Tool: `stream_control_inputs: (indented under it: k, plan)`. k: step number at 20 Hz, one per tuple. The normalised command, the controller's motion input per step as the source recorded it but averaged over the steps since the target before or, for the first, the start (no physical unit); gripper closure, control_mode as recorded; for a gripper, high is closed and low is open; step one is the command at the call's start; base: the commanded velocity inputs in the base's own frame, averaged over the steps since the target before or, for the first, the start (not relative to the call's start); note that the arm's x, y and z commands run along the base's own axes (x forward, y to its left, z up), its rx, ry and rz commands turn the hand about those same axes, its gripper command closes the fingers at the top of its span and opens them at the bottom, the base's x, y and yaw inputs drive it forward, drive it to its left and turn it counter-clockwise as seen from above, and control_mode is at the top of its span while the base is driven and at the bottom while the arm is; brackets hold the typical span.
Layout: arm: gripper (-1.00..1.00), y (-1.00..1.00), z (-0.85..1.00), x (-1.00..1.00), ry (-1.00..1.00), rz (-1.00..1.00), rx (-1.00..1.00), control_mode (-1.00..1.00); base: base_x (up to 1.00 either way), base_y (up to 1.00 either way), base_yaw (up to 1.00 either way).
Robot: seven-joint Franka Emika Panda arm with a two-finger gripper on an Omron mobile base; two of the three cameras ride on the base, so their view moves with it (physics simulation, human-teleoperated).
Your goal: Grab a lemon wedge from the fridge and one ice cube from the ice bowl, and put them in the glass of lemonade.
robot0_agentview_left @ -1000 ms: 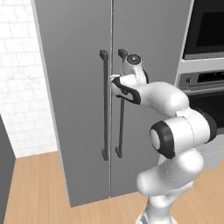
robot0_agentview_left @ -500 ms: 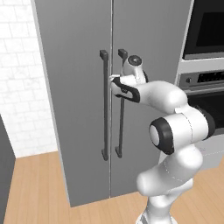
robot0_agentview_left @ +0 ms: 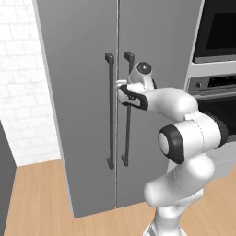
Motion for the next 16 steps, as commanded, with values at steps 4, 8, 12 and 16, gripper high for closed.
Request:
stream_control_inputs:
  k: [4,8,12,16]
  plan:
    - [1.0,0.0,-0.01,0.4,0.0,0.04,0.0,-1.0,0.0,0.0,0.0]
    - [1.0,-0.09,0.07,0.15,0.03,0.0,-0.02,-1.0,0.0,0.0,0.0]
    - [1.0,-0.39,0.08,-0.12,0.0,0.0,0.0,-1.0,0.0,0.0,0.0]
    - [1.0,-0.75,0.12,-0.72,0.0,0.0,0.0,-1.0,0.0,0.0,0.0]
